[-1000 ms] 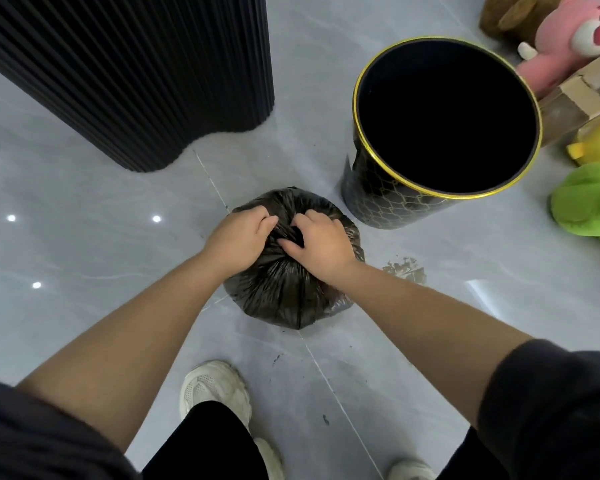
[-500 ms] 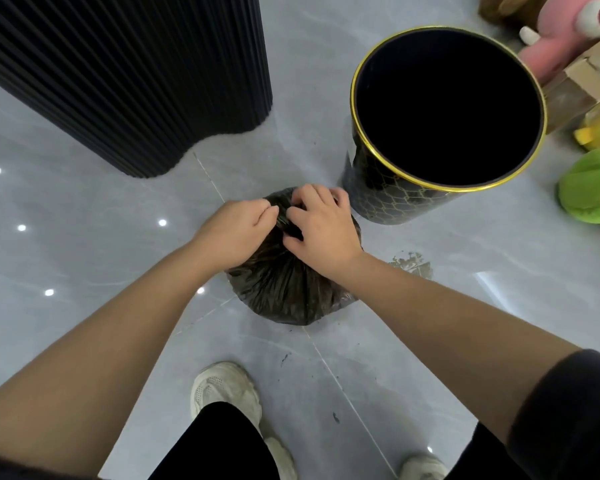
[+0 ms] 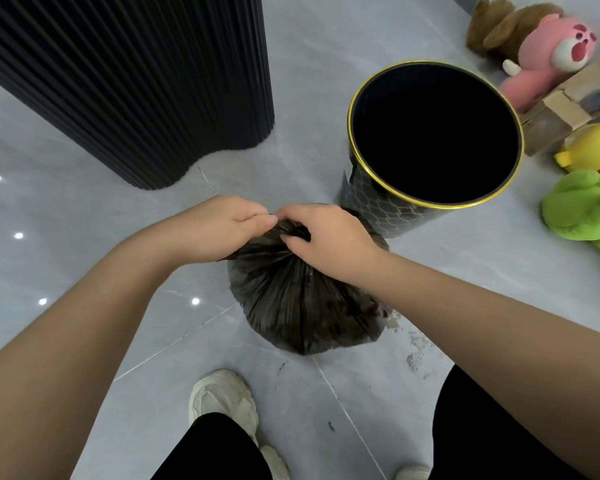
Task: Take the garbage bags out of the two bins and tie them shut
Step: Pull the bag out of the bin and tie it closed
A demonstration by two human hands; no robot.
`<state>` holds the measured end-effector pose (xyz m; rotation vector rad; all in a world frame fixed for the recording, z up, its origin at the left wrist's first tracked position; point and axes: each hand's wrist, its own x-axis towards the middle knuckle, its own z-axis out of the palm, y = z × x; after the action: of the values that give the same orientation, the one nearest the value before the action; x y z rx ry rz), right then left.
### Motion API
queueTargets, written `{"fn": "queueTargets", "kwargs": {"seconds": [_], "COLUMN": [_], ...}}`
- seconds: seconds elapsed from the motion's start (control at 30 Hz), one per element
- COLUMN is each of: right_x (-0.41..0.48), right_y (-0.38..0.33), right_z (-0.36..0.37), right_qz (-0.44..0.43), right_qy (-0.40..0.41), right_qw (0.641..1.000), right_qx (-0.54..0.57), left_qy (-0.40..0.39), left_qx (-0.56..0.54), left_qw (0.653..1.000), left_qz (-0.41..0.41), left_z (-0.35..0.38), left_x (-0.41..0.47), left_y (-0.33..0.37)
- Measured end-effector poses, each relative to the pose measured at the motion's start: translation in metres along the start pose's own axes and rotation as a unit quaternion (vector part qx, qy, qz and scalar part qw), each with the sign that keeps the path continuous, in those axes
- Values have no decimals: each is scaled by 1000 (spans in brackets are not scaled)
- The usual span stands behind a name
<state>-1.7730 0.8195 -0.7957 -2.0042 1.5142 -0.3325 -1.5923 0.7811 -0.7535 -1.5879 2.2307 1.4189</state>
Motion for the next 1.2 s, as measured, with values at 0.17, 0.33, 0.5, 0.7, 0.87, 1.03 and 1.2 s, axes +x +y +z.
{"fn": "queueTargets", "kwargs": {"seconds": [0.17, 0.33, 0.5, 0.7, 0.87, 1.03, 1.2], "right_x": [6, 8, 12, 10, 11, 10, 7], "right_y": [-1, 4, 6, 6, 1, 3, 7], "right_z": [-4, -1, 0, 6, 6, 4, 4], "right_qz": [10, -26, -64, -46, -41, -43, -71], "right_qy": [-41, 29, 32, 37, 23, 12, 25], "right_qw": [998, 992, 990, 993, 994, 994, 988], "right_qx": [-46, -122, -124, -100, -98, -98, -134], "left_qy": [25, 67, 70, 32, 52, 79, 75], "left_qx": [-37, -31, 27, 65, 103, 138, 124], "left_qw": [999, 997, 997, 997, 993, 987, 989], "left_qz": [-13, -13, -9, 4, -10, -20, -30], "left_z": [6, 9, 6, 6, 1, -2, 3], "left_x": [1, 7, 7, 7, 5, 4, 2], "left_y": [3, 0, -3, -4, -1, 2, 1]}}
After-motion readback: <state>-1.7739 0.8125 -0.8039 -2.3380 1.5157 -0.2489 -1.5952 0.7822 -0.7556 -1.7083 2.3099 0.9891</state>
